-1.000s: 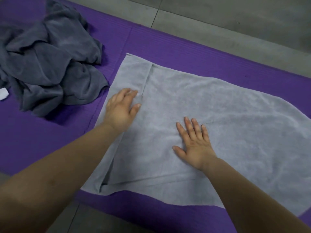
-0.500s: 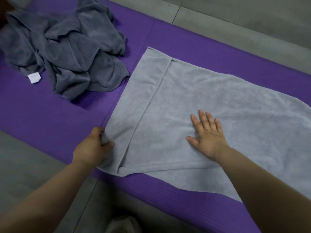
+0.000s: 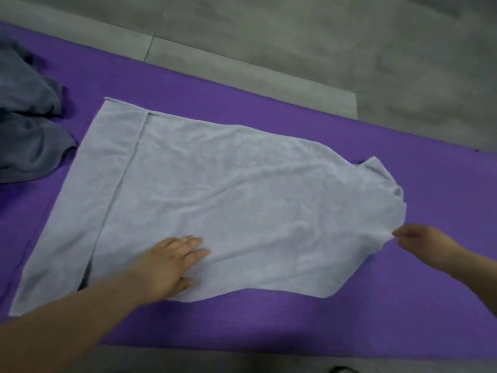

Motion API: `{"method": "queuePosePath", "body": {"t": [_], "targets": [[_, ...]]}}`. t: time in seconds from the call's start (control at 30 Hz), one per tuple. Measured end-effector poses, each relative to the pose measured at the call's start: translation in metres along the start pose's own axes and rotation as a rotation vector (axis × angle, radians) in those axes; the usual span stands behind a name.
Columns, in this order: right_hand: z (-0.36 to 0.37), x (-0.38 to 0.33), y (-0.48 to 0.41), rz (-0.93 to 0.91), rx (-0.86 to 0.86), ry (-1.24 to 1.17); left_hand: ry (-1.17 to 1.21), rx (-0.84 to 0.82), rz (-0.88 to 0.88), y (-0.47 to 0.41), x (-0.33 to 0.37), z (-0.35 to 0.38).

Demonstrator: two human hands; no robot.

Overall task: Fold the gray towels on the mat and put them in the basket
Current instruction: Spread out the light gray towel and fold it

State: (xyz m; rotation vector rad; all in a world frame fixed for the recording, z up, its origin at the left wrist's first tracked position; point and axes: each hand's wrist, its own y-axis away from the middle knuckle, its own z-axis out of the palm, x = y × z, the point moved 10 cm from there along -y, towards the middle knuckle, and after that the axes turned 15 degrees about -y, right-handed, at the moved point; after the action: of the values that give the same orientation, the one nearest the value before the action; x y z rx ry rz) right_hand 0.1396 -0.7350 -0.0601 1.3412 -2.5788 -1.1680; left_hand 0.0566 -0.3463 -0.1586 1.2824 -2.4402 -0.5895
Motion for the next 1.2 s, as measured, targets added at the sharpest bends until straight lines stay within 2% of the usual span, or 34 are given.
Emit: {"method": "queuePosePath", "body": {"t": [0.1,0.17,0.23,0.3,0.37,0.43,0.53,0.57,0.63,0.67,0.7,0.73,0.83,0.9,0.93,1.0,1.07,1.2], "targets": [[0.001,0.076,-0.006,0.209,0.044,-0.361,-0.12,-0.135,0.018,-0.003,-0.002,0.012],[0.018,0.101,-0.015,0.275,0.047,-0.621,-0.178,-0.225,-0.007,-0.01,0.001,0.004],[0.029,0.107,-0.033,0.263,0.067,-0.846,-0.207,-0.316,0.0,-0.023,0.009,-0.006],[0.029,0.107,-0.055,0.245,0.123,-1.025,-0.146,-0.458,-0.072,-0.042,0.015,-0.027],[0.019,0.092,-0.076,0.177,0.203,-1.117,-0.125,-0.434,-0.133,-0.072,0.021,-0.059],[0.006,0.06,-0.088,0.029,0.251,-1.087,-0.057,-0.374,-0.209,-0.101,0.032,-0.092],[0.006,0.005,-0.078,-0.15,0.263,-0.815,0.071,-0.283,-0.247,-0.129,0.061,-0.125],[0.017,-0.025,-0.067,-0.289,0.152,-0.7,0.122,-0.264,-0.249,-0.134,0.072,-0.132],[0.067,-0.079,-0.032,-0.613,-0.238,-0.414,0.212,-0.22,-0.245,-0.142,0.09,-0.144],[0.087,-0.088,-0.017,-0.7,-0.357,-0.3,0.231,-0.187,-0.248,-0.146,0.092,-0.147],[0.093,-0.088,-0.011,-0.717,-0.363,-0.269,0.237,-0.144,-0.255,-0.148,0.091,-0.15],[0.086,-0.08,-0.018,-0.671,-0.29,-0.362,0.221,-0.107,-0.27,-0.149,0.087,-0.152],[0.039,-0.026,-0.053,-0.407,0.074,-0.869,0.199,-0.081,-0.304,-0.157,0.075,-0.142],[0.018,0.003,-0.074,-0.3,0.231,-0.976,0.302,-0.147,-0.29,-0.168,0.08,-0.126],[0.015,0.008,-0.084,-0.271,0.234,-0.943,0.351,-0.196,-0.274,-0.172,0.084,-0.117],[0.031,0.005,-0.1,-0.223,0.093,-0.807,0.362,-0.288,-0.231,-0.176,0.096,-0.099],[0.05,0.002,-0.11,-0.172,-0.033,-0.764,0.296,-0.343,-0.222,-0.176,0.099,-0.086],[0.061,-0.016,-0.109,-0.2,-0.135,-0.721,0.166,-0.383,-0.181,-0.168,0.098,-0.08]]}}
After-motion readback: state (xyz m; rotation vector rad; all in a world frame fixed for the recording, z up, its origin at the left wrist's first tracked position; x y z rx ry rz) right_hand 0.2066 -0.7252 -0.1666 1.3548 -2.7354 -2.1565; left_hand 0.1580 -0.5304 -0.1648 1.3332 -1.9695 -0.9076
